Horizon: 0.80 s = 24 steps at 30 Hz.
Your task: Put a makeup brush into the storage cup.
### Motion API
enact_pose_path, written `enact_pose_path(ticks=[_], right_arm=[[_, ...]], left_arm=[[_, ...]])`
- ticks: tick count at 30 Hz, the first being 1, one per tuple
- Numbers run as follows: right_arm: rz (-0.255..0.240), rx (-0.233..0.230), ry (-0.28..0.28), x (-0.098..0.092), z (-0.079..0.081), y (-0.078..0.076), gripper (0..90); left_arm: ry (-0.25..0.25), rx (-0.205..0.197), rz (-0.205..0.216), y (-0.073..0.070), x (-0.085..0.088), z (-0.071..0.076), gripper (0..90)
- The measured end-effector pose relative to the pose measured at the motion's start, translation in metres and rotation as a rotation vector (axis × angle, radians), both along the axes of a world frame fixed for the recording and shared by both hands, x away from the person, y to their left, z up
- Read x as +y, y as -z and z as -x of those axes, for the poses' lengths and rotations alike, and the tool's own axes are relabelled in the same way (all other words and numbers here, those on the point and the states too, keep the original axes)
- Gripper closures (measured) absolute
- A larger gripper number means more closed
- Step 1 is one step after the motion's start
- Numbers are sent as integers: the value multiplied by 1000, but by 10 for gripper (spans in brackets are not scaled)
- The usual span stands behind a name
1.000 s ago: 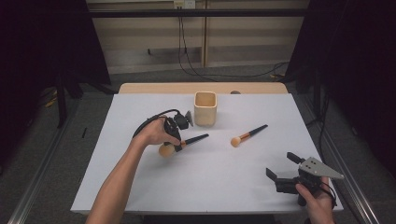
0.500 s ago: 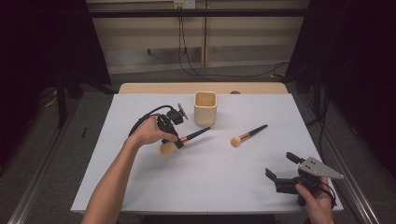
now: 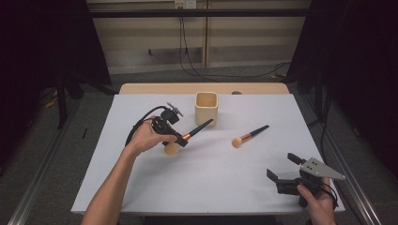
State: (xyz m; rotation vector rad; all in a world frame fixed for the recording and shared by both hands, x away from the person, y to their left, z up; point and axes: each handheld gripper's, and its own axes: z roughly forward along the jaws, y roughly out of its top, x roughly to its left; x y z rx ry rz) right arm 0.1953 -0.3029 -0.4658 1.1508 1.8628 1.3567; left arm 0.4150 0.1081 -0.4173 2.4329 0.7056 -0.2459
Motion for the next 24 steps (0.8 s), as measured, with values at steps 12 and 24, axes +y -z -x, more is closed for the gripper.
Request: enact_pose_path(ticks=[12,24], right_arm=[[-3,3,0,0,-1,0,0],[-7,-3,-9,1,-1,0,0]], left_arm=[[-59,-124,113,-3,12,12,668],[-36,-156,207,-7,15,25,669]])
